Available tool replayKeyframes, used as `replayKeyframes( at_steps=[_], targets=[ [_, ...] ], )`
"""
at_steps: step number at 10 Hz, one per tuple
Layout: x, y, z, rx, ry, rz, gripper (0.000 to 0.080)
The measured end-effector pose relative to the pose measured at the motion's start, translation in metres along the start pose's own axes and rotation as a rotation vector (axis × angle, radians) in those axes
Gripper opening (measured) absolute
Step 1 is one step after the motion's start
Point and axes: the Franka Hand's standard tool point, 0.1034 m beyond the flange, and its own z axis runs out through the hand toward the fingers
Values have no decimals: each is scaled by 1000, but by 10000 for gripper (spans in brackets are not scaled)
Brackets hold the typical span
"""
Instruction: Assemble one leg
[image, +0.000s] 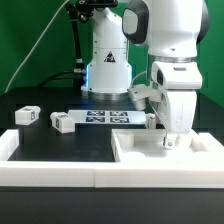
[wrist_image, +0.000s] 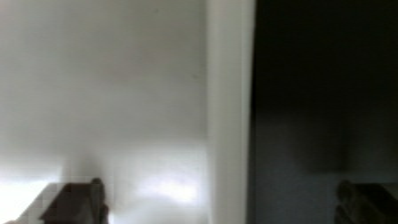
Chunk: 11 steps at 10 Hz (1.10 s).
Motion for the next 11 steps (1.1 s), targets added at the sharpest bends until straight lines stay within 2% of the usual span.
replayKeyframes(
  at_steps=[2, 4, 7, 9, 11],
  targets=[
    [6, -18, -30, -32, -7, 53, 648],
    [9, -15, -53, -58, -15, 86, 648],
    [9, -16, -50, -54, -13, 146, 648],
    [10, -17, -49, -54, -3, 363, 648],
    [19, -30, -44, -88, 58, 643, 648]
  ],
)
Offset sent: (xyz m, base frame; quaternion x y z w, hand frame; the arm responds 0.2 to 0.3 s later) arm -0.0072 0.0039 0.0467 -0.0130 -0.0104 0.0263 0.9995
